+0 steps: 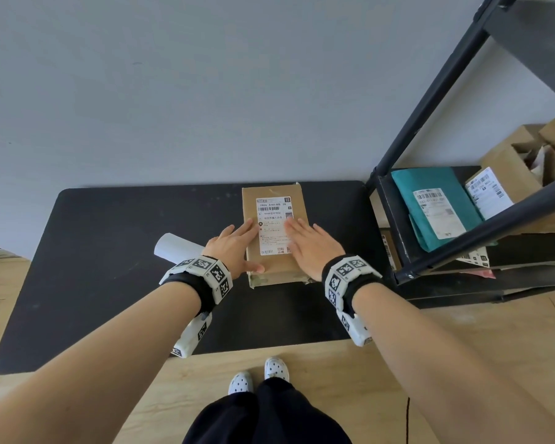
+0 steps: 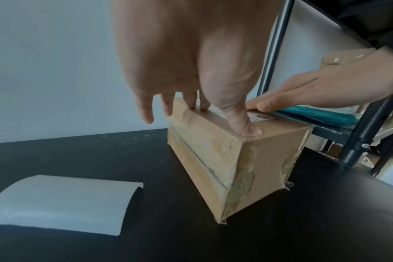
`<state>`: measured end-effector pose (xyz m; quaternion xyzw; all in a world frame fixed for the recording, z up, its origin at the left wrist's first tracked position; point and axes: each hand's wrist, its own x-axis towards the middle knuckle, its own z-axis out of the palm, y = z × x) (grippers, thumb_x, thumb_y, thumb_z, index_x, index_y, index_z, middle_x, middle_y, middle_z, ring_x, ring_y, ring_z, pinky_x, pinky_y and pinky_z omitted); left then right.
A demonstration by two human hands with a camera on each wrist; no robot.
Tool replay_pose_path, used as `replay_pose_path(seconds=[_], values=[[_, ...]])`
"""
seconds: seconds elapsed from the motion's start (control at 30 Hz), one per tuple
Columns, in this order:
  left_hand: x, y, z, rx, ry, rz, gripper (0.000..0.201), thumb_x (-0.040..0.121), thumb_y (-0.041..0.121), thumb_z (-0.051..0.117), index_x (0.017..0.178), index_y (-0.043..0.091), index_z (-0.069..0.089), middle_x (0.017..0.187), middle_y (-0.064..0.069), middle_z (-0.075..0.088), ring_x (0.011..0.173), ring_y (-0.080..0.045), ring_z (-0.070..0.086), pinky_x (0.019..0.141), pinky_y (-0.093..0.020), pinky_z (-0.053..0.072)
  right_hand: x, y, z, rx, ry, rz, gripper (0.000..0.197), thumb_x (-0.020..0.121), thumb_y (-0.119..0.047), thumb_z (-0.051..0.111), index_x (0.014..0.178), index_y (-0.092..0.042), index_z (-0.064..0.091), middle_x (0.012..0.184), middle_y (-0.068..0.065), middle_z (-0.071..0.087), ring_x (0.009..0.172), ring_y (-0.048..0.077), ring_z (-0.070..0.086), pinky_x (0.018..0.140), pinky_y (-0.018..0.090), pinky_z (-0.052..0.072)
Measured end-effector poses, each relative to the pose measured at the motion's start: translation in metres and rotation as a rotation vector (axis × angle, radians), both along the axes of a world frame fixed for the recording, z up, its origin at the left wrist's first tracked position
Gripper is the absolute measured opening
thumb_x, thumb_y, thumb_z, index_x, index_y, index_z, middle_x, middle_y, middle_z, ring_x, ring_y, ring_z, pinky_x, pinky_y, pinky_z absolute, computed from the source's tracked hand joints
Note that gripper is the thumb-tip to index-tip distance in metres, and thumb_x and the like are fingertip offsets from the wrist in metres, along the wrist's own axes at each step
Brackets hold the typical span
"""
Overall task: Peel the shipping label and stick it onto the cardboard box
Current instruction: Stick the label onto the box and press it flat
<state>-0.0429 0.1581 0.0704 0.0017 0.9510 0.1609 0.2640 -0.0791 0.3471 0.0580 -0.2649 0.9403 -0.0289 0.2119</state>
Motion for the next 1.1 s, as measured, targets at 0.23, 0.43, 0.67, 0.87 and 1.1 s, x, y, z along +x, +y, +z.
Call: replay_pose_path(seconds=[0.23, 0.43, 0.67, 0.87, 1.1], values=[[-0.010, -0.001, 0.000, -0.015, -0.005, -0.019, 0.107, 0.075, 0.051, 0.072, 0.153, 0.028, 0.002, 0.162, 0.013, -0.002, 0.150, -0.024, 0.005, 0.118, -0.048, 0.021, 0.002, -0.023, 0.004, 0.013, -0.104, 0.132, 0.057, 0.102, -0.034, 0.021, 0.152, -0.017, -0.003, 0.162, -0.002, -0.004, 0.150, 0.013, -0.001, 0.123, 0.034, 0.004], [-0.012, -0.001, 0.001, -0.008, -0.028, -0.007, 0.109, 0.074, 0.050, 0.072, 0.152, 0.030, -0.001, 0.161, 0.015, -0.005, 0.150, -0.023, 0.005, 0.118, -0.048, 0.021, -0.040, -0.005, 0.010, 0.032, -0.129, 0.013, 0.057, 0.102, -0.035, 0.018, 0.151, -0.016, -0.004, 0.162, -0.002, -0.007, 0.149, 0.012, -0.003, 0.122, 0.037, 0.002], [-0.020, 0.002, 0.005, -0.029, -0.059, -0.050, 0.115, 0.072, 0.046, 0.076, 0.153, 0.026, -0.004, 0.161, 0.014, -0.007, 0.150, -0.022, 0.006, 0.119, -0.046, 0.020, -0.045, -0.033, 0.011, 0.037, -0.154, 0.125, 0.056, 0.102, -0.036, 0.018, 0.152, -0.017, 0.000, 0.162, -0.002, -0.004, 0.149, 0.014, -0.002, 0.121, 0.037, 0.002], [-0.019, 0.001, 0.004, -0.026, -0.065, -0.041, 0.113, 0.073, 0.047, 0.075, 0.152, 0.029, -0.004, 0.161, 0.016, -0.009, 0.150, -0.023, 0.005, 0.118, -0.046, 0.019, -0.068, -0.027, 0.009, 0.012, -0.140, 0.049, 0.056, 0.102, -0.034, 0.018, 0.152, -0.018, 0.000, 0.162, -0.004, -0.005, 0.149, 0.013, 0.001, 0.122, 0.039, 0.004], [-0.014, 0.003, 0.005, -0.050, -0.076, -0.072, 0.101, 0.080, 0.047, 0.068, 0.151, 0.034, -0.002, 0.161, 0.012, -0.012, 0.150, -0.025, 0.003, 0.118, -0.047, 0.021, -0.063, -0.006, 0.016, -0.015, -0.141, -0.047, 0.054, 0.102, -0.026, 0.022, 0.152, -0.012, 0.006, 0.163, 0.001, 0.000, 0.150, 0.014, 0.003, 0.121, 0.037, 0.005]])
